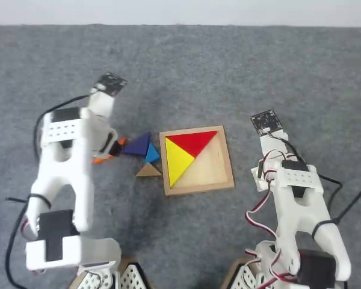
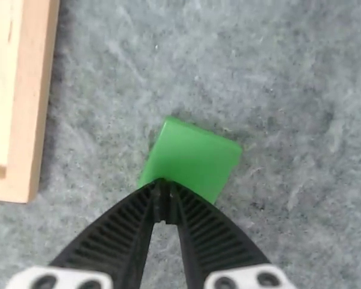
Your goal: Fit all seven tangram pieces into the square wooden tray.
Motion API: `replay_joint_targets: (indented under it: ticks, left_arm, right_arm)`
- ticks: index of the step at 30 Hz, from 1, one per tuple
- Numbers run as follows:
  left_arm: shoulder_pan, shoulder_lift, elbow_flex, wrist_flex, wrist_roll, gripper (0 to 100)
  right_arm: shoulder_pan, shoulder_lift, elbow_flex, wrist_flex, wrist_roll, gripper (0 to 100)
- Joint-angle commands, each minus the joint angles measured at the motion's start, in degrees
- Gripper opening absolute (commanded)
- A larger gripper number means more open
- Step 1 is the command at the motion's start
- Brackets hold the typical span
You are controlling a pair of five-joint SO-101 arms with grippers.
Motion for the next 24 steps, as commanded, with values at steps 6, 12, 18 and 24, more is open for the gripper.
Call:
replay_joint_targets:
  ticks: [6,12,18,24]
  left_arm:
    - [1.6,9.8,-2.4,-8.1,-0.2,22]
    - [-1.1,19.9,-8.5,-5.9,-0.4,22]
    - [-5.5,20.0,-11.2,-4.0,-3.3,22]
    - [-6.5,20.6,-11.6,-3.4,-6.9,17]
  right_arm:
    - [0.4,-0.4,-0.1,-1.0,0.9,0.9]
    - [0.4,-0.4,-0.1,-1.0,0.9,0.9]
    - [0.4,-0.4,-0.1,-1.0,0.9,0.9]
    - [0.4,-0.4,-0.1,-1.0,0.9,0.9]
